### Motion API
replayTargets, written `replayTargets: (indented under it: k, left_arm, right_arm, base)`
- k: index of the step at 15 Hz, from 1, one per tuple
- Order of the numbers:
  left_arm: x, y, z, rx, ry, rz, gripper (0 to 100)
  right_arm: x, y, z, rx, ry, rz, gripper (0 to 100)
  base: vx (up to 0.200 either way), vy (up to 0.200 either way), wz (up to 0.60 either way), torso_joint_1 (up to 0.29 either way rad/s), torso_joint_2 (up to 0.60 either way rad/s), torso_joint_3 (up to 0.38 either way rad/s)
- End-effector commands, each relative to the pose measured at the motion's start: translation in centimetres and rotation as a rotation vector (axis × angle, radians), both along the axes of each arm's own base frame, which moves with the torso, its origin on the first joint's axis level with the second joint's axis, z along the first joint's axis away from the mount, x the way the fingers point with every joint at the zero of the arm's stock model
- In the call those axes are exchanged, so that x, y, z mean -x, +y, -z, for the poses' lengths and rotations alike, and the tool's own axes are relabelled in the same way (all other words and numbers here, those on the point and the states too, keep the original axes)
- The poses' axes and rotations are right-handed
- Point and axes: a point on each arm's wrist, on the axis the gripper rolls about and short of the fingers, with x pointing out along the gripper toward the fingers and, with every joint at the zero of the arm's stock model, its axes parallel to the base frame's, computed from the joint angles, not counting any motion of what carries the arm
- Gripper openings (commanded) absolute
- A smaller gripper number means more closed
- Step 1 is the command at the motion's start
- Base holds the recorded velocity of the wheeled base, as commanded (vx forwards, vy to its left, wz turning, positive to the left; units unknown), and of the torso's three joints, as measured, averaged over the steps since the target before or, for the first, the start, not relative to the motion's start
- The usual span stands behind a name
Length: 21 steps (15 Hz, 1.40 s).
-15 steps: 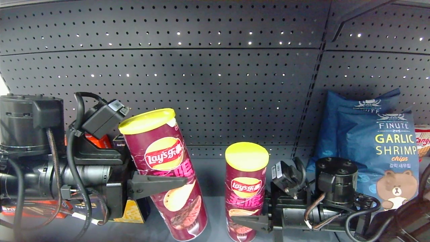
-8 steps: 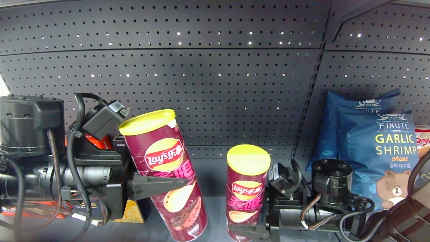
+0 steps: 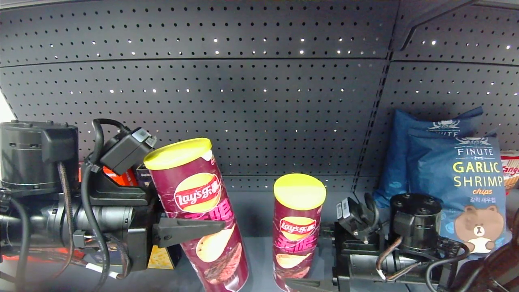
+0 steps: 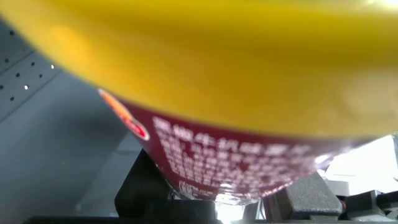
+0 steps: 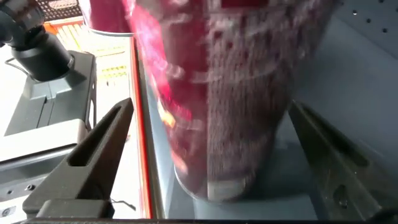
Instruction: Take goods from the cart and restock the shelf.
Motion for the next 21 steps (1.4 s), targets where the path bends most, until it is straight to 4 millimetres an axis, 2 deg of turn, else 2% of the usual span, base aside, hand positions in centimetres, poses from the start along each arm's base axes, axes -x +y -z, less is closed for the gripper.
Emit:
replayTargets:
  k: [1, 2, 7, 8, 9, 10, 11, 12, 13, 15, 17, 19, 21]
  left_arm:
    - [0.5, 0.2, -0.2, 0.004, -0.012, 0.001, 0]
    - [0.5, 0.2, -0.2, 0.004, -0.012, 0.001, 0]
    - [0.7, 0.2, -0.3, 0.006, -0.015, -0.001, 0]
    - [0.7, 0.2, -0.3, 0.006, -0.018, -0.001, 0]
    - [0.6, 0.3, -0.3, 0.006, -0.018, -0.002, 0]
    - [0.6, 0.3, -0.4, 0.007, -0.021, -0.006, 0]
    - [0.6, 0.5, -0.3, 0.008, -0.022, -0.010, 0]
    - [0.5, 0.7, -0.2, 0.012, -0.032, -0.021, 0]
    - [0.5, 0.7, -0.3, 0.016, -0.042, -0.020, 0]
    - [0.5, 0.6, -0.5, 0.018, -0.051, -0.020, 0]
    - [0.2, 0.6, -1.6, 0.030, -0.079, -0.025, 0]
    - [-0.5, 0.8, -2.8, 0.043, -0.121, -0.039, 0]
    - [-0.9, 0.8, -3.2, 0.046, -0.133, -0.046, 0]
  right_arm:
    - [0.5, -2.2, -1.1, -0.015, -0.022, 0.049, 100]
    - [0.7, -2.7, -1.4, -0.019, -0.028, 0.062, 100]
    - [6.2, -6.6, -6.0, -0.074, -0.108, 0.105, 100]
    - [7.4, -7.5, -7.0, -0.061, -0.111, 0.176, 100]
    - [9.5, -9.1, -9.0, -0.047, -0.132, 0.308, 100]
    - [11.0, -10.3, -10.2, -0.036, -0.141, 0.391, 100]
    - [11.9, -10.9, -10.5, -0.027, -0.141, 0.430, 100]
    - [14.4, -12.8, -10.8, 0.007, -0.142, 0.561, 100]
    - [16.6, -14.5, -10.3, 0.026, -0.147, 0.651, 100]
    - [19.2, -16.4, -9.5, 0.006, -0.177, 0.746, 100]
    - [20.5, -17.4, -8.8, -0.007, -0.210, 0.880, 100]
    - [21.7, -18.0, -8.3, -0.002, -0.212, 0.940, 100]
    - [22.8, -18.4, -7.5, 0.009, -0.209, 0.998, 100]
  base:
    - [0.000, 0.000, 0.00, 0.000, 0.00, 0.000]
    - [0.000, 0.000, 0.00, 0.000, 0.00, 0.000]
    - [0.000, 0.000, 0.00, 0.000, 0.00, 0.000]
    - [0.000, 0.000, 0.00, 0.000, 0.00, 0.000]
    - [0.000, 0.000, 0.00, 0.000, 0.00, 0.000]
    - [0.000, 0.000, 0.00, 0.000, 0.00, 0.000]
    - [0.000, 0.000, 0.00, 0.000, 0.00, 0.000]
    - [0.000, 0.000, 0.00, 0.000, 0.00, 0.000]
    - [0.000, 0.000, 0.00, 0.000, 0.00, 0.000]
    - [0.000, 0.000, 0.00, 0.000, 0.00, 0.000]
    - [0.000, 0.000, 0.00, 0.000, 0.00, 0.000]
    - [0.000, 0.000, 0.00, 0.000, 0.00, 0.000]
    - [0.000, 0.000, 0.00, 0.000, 0.00, 0.000]
